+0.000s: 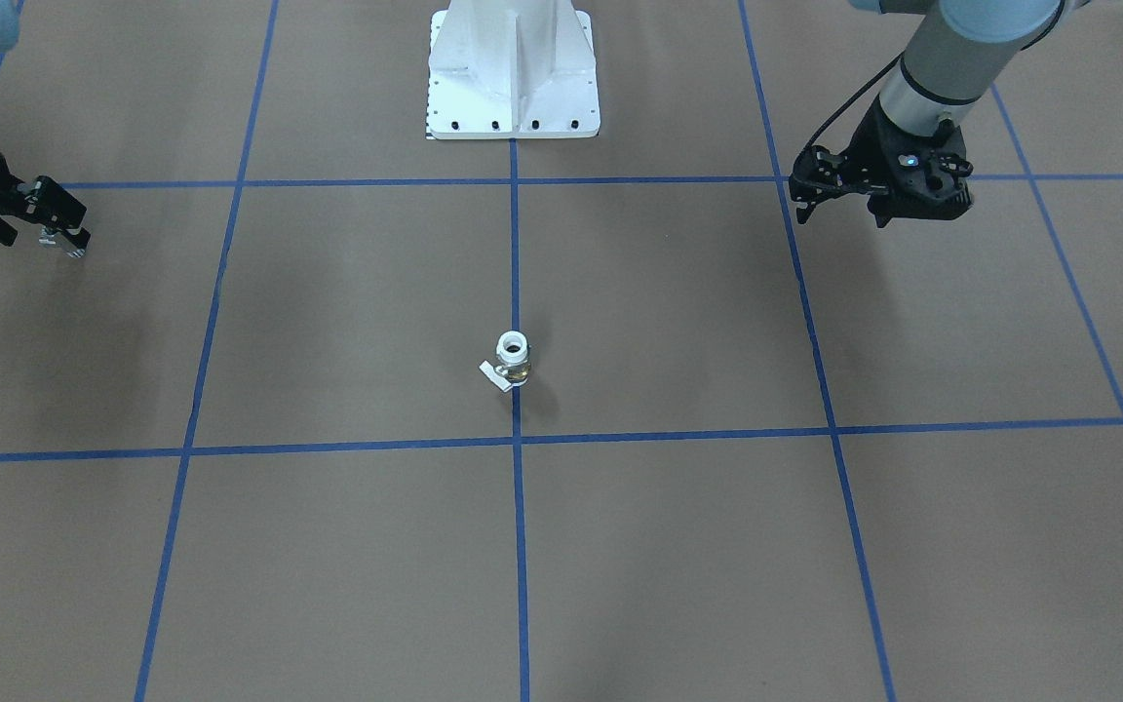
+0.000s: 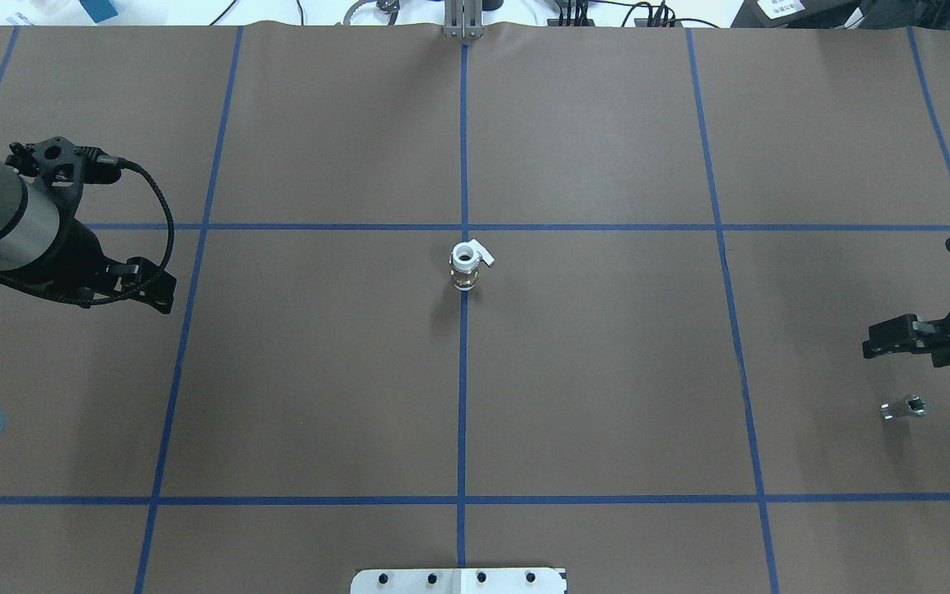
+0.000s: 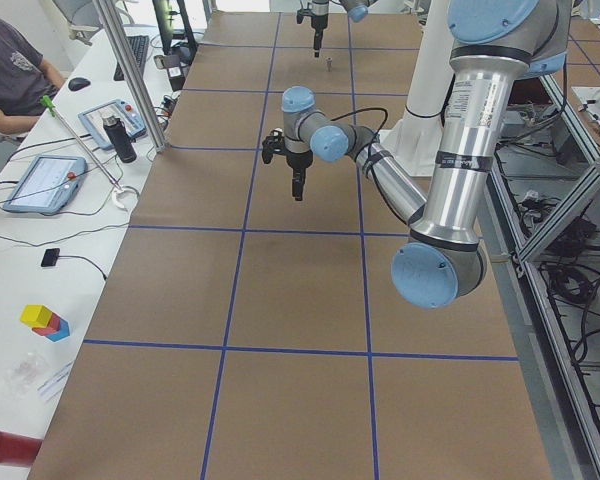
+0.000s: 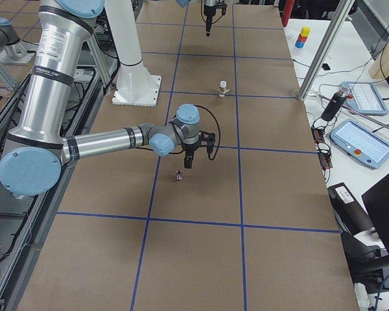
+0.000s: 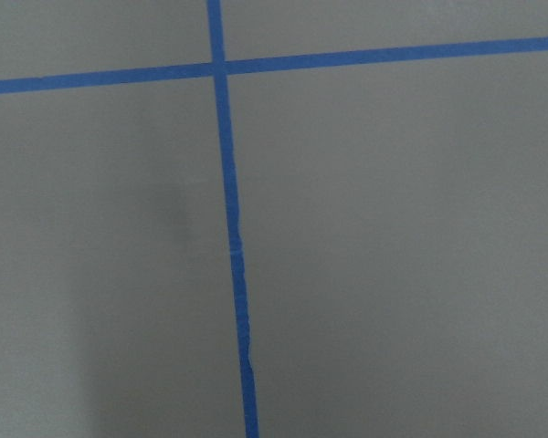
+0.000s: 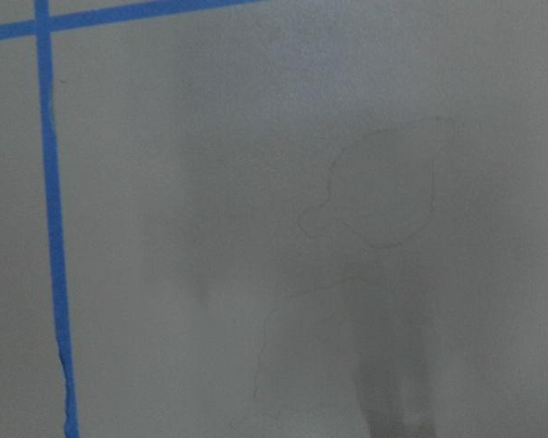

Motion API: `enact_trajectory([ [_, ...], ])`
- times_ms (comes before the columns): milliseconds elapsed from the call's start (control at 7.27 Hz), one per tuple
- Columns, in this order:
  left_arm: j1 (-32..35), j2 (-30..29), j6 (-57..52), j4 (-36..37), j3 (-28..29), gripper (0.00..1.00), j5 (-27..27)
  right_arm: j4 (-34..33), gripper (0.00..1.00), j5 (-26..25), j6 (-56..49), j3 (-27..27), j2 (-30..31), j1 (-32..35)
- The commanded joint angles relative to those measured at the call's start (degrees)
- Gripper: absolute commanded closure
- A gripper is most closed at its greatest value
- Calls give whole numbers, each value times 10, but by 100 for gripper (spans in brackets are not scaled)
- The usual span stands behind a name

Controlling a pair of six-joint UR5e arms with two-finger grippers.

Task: Assemble PPR valve and pipe with both arms
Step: 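Lower the right gripper onto the chrome fitting and close on it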

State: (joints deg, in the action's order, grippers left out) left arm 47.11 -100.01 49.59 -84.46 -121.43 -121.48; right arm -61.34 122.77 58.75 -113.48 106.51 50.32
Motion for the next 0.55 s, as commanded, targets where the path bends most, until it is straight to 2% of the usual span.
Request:
enact_trajectory([
  [0, 2, 0, 2, 0, 0, 0, 0, 2, 7, -20, 15, -10, 29, -27],
  [412, -2, -4, 30, 0, 3, 0, 0, 3, 11, -19, 10, 2, 41, -29],
])
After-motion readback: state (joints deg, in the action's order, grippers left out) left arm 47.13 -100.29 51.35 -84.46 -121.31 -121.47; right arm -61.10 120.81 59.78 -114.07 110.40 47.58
